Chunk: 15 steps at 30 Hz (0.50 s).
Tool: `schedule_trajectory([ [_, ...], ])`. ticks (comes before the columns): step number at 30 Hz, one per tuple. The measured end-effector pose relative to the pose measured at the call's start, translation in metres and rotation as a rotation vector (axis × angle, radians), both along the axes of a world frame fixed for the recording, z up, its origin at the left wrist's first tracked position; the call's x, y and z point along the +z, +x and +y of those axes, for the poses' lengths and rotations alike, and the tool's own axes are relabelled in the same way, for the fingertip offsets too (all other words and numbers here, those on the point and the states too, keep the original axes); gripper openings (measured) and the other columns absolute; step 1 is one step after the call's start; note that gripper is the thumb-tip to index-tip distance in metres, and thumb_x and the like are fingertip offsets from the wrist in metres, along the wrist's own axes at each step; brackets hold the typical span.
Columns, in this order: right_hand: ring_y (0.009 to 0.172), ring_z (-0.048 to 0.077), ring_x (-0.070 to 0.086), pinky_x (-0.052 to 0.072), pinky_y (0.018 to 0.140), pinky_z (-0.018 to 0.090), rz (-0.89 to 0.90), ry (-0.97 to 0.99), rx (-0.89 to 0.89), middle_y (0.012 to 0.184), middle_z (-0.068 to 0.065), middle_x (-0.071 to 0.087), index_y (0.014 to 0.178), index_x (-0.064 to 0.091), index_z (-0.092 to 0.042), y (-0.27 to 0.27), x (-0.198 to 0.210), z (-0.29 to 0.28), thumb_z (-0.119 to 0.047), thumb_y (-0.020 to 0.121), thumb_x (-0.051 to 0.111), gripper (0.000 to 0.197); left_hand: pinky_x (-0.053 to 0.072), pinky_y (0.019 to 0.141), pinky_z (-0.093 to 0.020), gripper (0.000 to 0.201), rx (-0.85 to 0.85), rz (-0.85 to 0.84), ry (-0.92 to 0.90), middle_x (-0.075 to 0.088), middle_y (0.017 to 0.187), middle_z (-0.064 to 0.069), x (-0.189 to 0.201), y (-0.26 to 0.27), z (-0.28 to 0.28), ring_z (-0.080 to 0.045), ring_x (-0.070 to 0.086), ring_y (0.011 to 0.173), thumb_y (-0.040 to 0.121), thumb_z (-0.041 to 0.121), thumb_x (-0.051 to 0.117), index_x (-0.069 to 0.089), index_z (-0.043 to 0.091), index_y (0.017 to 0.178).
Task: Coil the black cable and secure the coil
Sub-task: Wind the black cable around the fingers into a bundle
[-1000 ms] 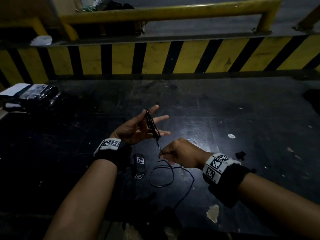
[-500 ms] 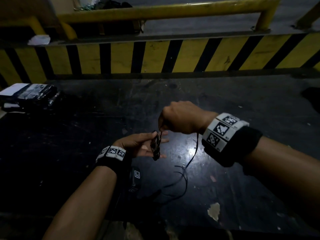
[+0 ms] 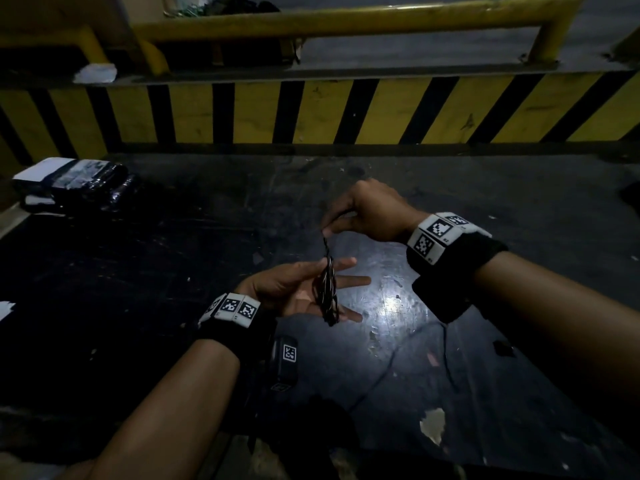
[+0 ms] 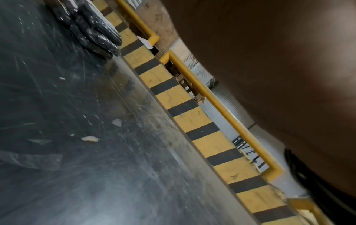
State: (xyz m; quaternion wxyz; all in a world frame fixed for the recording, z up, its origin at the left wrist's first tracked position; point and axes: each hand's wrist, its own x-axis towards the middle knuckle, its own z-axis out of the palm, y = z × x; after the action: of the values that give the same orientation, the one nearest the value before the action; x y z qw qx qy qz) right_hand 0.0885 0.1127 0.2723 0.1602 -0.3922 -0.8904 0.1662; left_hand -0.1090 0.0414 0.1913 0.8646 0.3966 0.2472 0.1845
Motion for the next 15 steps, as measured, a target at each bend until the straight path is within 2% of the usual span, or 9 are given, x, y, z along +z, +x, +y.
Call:
schedule_trajectory([
  [4, 0.083, -0.004, 0.072, 0.06, 0.076, 0.028, 0.178, -0.074, -0.018, 0.092, -0.014, 0.079, 0.095, 0.082, -0.029, 0.011, -0.028, -0.001, -0.037, 0.084, 0.076, 0.015, 0.041, 0.105, -0.048, 0.041, -0.047, -0.134, 0.023, 0.029, 0.161, -0.012, 0.017, 0.003, -0.004, -0.066, 0.028, 0.133, 0.09, 0.044, 0.062, 0.06, 0.033, 0.129],
  [6, 0.076, -0.002, 0.071, 0.057, 0.069, 0.023, 0.183, -0.114, -0.037, 0.084, -0.017, 0.078, 0.09, 0.082, -0.027, 0.015, -0.044, -0.007, -0.029, 0.089, 0.072, 0.01, 0.05, 0.097, -0.04, 0.041, -0.09, -0.22, 0.027, 0.025, 0.163, -0.012, 0.027, 0.006, -0.002, -0.067, 0.023, 0.134, 0.092, 0.043, 0.059, 0.058, 0.032, 0.132],
  [7, 0.069, -0.001, 0.07, 0.055, 0.062, 0.022, 0.173, -0.142, -0.057, 0.074, -0.019, 0.075, 0.081, 0.08, -0.027, 0.017, -0.055, -0.01, -0.024, 0.09, 0.07, 0.014, 0.055, 0.092, -0.036, 0.041, -0.108, -0.279, -0.004, 0.024, 0.163, -0.013, 0.032, 0.008, -0.001, -0.066, 0.02, 0.135, 0.094, 0.039, 0.056, 0.058, 0.03, 0.134],
  [8, 0.064, 0.002, 0.069, 0.053, 0.056, 0.025, 0.179, -0.168, -0.072, 0.068, -0.016, 0.074, 0.073, 0.077, -0.027, 0.018, -0.066, -0.012, -0.021, 0.091, 0.067, 0.021, 0.056, 0.091, -0.037, 0.04, -0.106, -0.314, -0.015, 0.024, 0.162, -0.013, 0.037, 0.01, 0.001, -0.065, 0.021, 0.135, 0.097, 0.035, 0.052, 0.057, 0.027, 0.135],
  [9, 0.062, 0.006, 0.069, 0.053, 0.055, 0.031, 0.192, -0.212, -0.087, 0.066, -0.011, 0.073, 0.073, 0.075, -0.026, 0.019, -0.077, -0.015, -0.021, 0.092, 0.064, 0.023, 0.055, 0.093, -0.039, 0.039, -0.109, -0.342, -0.012, 0.025, 0.162, -0.014, 0.041, 0.01, 0.004, -0.062, 0.027, 0.135, 0.099, 0.033, 0.05, 0.057, 0.025, 0.137],
  [11, 0.063, 0.003, 0.064, 0.049, 0.059, 0.036, 0.178, -0.326, -0.093, 0.067, -0.01, 0.07, 0.084, 0.075, -0.026, 0.021, -0.1, -0.021, -0.027, 0.095, 0.057, 0.021, 0.052, 0.097, -0.046, 0.039, -0.086, -0.374, -0.016, 0.026, 0.161, -0.016, 0.049, 0.014, 0.009, -0.06, 0.037, 0.132, 0.099, 0.03, 0.05, 0.057, 0.022, 0.137],
  [12, 0.065, 0.002, 0.063, 0.05, 0.064, 0.035, 0.138, -0.331, -0.098, 0.07, -0.009, 0.071, 0.092, 0.076, -0.022, 0.022, -0.11, -0.026, -0.037, 0.095, 0.057, 0.025, 0.049, 0.1, -0.05, 0.039, -0.063, -0.36, 0.02, 0.022, 0.163, -0.017, 0.052, 0.015, 0.013, -0.059, 0.038, 0.131, 0.098, 0.031, 0.053, 0.058, 0.022, 0.135],
  [14, 0.076, 0.003, 0.071, 0.059, 0.076, 0.037, 0.102, -0.293, -0.082, 0.087, -0.005, 0.079, 0.12, 0.07, -0.025, 0.023, -0.126, -0.039, -0.057, 0.09, 0.058, 0.045, 0.04, 0.106, -0.052, 0.039, -0.053, -0.282, 0.148, 0.016, 0.164, -0.015, 0.055, 0.019, 0.02, -0.057, 0.036, 0.133, 0.093, 0.039, 0.058, 0.061, 0.029, 0.13],
  [15, 0.081, 0.0, 0.072, 0.06, 0.082, 0.034, 0.123, -0.312, -0.066, 0.097, -0.006, 0.08, 0.13, 0.065, -0.027, 0.024, -0.128, -0.047, -0.054, 0.09, 0.061, 0.047, 0.04, 0.107, -0.052, 0.039, -0.051, -0.269, 0.171, 0.016, 0.164, -0.015, 0.053, 0.02, 0.023, -0.058, 0.033, 0.135, 0.091, 0.041, 0.06, 0.061, 0.031, 0.129],
])
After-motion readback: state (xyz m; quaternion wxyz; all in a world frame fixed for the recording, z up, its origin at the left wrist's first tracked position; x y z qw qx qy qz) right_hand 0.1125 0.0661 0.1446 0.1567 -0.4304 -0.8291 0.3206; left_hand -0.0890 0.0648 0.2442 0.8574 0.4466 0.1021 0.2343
